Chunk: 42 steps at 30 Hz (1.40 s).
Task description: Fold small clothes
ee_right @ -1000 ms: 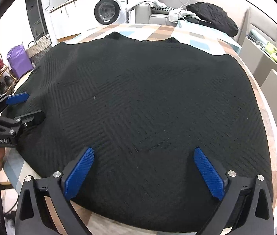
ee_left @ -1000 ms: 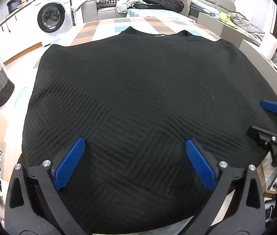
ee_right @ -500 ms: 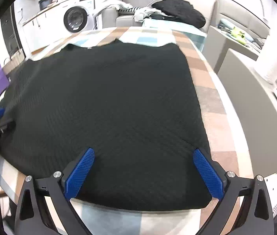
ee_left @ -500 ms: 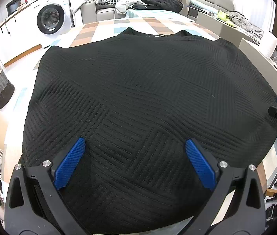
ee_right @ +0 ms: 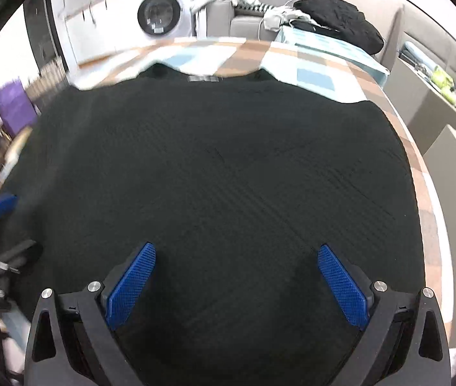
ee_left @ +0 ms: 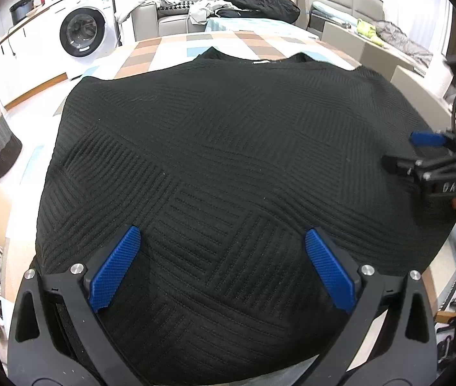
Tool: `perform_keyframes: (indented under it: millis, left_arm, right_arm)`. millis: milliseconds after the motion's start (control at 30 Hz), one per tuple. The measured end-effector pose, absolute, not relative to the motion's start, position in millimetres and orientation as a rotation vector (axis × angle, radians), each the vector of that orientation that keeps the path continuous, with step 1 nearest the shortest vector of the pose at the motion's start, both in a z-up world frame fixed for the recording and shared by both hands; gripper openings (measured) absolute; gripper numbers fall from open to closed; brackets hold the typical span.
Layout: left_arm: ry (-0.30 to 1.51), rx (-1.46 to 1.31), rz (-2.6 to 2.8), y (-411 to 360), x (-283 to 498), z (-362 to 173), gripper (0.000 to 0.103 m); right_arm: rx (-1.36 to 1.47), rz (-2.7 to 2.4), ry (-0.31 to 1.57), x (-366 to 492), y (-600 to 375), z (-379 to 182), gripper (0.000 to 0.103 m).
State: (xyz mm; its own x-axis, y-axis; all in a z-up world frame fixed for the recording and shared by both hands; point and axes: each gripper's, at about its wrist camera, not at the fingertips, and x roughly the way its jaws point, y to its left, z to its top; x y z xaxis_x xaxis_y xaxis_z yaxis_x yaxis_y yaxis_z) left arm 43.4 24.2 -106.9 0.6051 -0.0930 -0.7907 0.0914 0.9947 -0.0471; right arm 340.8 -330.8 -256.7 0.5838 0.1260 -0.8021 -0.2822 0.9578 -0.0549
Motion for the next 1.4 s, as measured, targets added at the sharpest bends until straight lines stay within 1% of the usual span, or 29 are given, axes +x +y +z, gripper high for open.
perform_keyframes:
  millis: [100, 300, 433, 567, 667, 767, 867, 1100, 1400]
  left_arm:
    - [0.886, -0.035, -0.096, 31, 45, -101, 0.102]
    - [0.918, -0.061, -0.047, 45, 60, -105, 0.102]
    - [0.931, -0.078, -0.027, 50, 61, -103, 0.102]
    - [0.888, -0.116, -0.049, 48, 64, -92, 0.102]
    - [0.915, -0.088, -0.048, 41, 80, -96, 0.102]
    - [0.936, -0.047, -0.04, 37, 88, -103, 0.102]
    - [0.94, -0.071, -0.051, 44, 87, -105, 0.102]
    - [0.926, -0.134, 0.003, 66, 66, -97, 0.102]
    - [0.845, -0.297, 0.116, 118, 5, -76, 0.102]
  right_arm:
    - [-0.17, 0.243, 0.934, 337, -344, -256, 0.103]
    - [-0.16, 0.149, 0.95, 339, -383, -254, 0.103]
    - [-0.104, 0.143, 0.956, 339, -400, -252, 0.103]
    - [-0.044, 0.172, 0.939, 337, -397, -245, 0.103]
    - [-0.026, 0.215, 0.945, 338, -382, -247, 0.103]
    - [-0.066, 0.223, 0.936, 336, -367, -250, 0.103]
    - [-0.074, 0.199, 0.932, 334, -371, -252, 0.103]
    - [-0.114, 0.154, 0.942, 328, -381, -250, 0.103]
    - [0.063, 0.367, 0.905, 321, -356, -227, 0.103]
